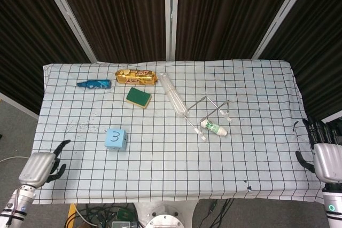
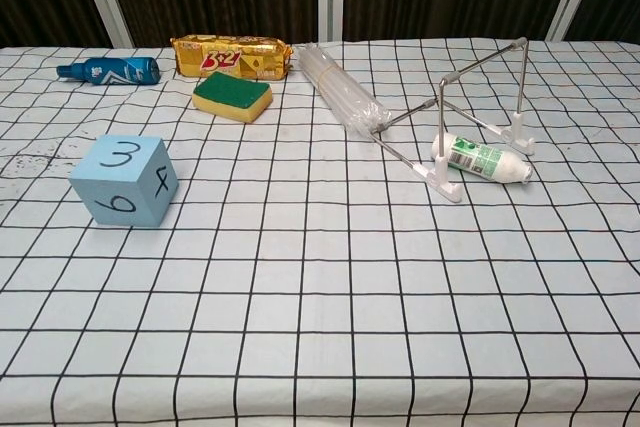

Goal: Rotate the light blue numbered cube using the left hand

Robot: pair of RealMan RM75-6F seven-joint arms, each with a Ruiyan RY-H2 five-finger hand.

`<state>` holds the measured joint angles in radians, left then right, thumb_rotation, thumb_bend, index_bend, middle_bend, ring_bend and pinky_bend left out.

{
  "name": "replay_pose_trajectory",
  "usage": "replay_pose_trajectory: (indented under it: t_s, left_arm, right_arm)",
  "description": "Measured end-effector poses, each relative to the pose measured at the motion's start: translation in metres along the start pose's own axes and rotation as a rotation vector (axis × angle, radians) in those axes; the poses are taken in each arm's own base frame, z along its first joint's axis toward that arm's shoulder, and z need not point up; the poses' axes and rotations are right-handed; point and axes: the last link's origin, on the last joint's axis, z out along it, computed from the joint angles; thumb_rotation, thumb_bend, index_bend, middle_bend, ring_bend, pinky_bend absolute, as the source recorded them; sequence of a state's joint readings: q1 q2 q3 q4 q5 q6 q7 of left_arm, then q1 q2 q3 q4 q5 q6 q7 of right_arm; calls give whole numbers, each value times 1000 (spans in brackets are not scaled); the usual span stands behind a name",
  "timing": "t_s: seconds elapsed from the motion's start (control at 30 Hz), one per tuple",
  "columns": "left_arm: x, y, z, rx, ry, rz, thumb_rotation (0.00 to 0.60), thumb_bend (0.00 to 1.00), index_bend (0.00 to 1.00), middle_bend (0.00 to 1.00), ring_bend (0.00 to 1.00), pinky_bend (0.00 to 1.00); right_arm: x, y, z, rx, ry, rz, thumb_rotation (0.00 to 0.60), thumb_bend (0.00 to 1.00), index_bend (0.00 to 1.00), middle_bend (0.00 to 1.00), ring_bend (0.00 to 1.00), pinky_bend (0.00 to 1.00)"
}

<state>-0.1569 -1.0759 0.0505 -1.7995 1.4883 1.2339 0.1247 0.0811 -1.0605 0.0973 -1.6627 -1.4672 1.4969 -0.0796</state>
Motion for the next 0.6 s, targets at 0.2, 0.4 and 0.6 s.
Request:
replay_pose_trajectory:
  t_s: [0.2,0.4,0.6]
  left_arm:
    - [-14,29,8,-99,-114,52,600,433,104,882,909,897]
    - [-24,53,24,-161,-154,69,600,451,104,881,909,897]
    - [-33,66,35,-186,-226,67,600,461,104,881,909,897]
  right_arm:
    - [0,5,1,-18,-7,1,600,219,0,0,0,0]
    - [-1,7,2,-25,-9,5,600,219,0,0,0,0]
    - [-1,10,2,-34,-10,5,600,219,0,0,0,0]
